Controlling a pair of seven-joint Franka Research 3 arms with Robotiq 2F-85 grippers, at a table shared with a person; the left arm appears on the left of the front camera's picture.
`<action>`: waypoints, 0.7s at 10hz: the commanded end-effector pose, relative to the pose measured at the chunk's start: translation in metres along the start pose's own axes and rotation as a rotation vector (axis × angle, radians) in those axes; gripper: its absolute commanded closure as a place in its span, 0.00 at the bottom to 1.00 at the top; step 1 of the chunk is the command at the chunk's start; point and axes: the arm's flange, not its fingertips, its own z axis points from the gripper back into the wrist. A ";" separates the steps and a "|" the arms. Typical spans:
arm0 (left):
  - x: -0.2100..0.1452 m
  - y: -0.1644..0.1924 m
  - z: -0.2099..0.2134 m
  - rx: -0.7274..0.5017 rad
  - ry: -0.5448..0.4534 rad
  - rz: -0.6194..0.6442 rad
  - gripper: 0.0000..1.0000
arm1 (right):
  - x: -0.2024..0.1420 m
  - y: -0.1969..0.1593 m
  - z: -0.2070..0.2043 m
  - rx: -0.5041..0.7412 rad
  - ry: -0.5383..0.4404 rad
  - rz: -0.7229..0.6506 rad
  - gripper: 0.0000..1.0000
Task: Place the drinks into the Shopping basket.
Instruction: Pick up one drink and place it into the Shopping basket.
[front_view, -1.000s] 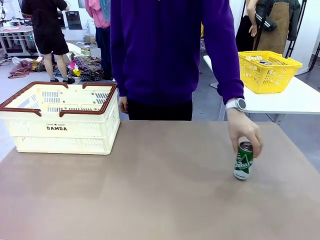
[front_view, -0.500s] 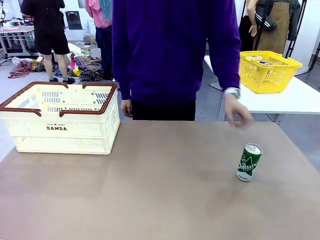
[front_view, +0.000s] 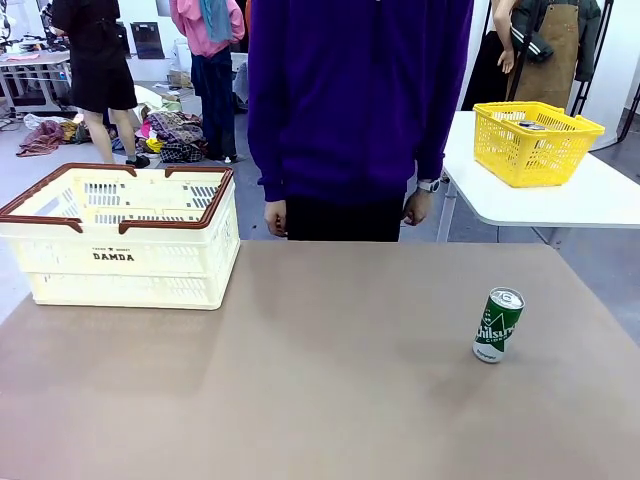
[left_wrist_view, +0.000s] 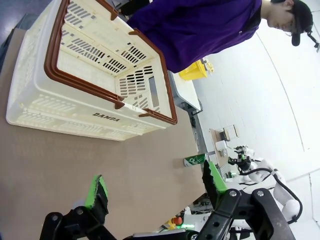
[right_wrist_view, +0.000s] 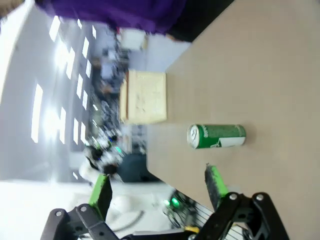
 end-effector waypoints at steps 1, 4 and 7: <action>0.001 0.001 -0.001 -0.020 -0.015 -0.017 0.00 | 0.019 0.069 -0.074 -0.209 0.274 0.197 0.00; 0.001 0.001 -0.001 -0.020 -0.015 -0.017 0.00 | 0.017 0.142 -0.199 -0.493 0.468 0.380 0.00; 0.001 0.001 -0.001 -0.020 -0.015 -0.017 0.00 | -0.001 0.162 -0.224 -0.462 0.464 0.393 0.00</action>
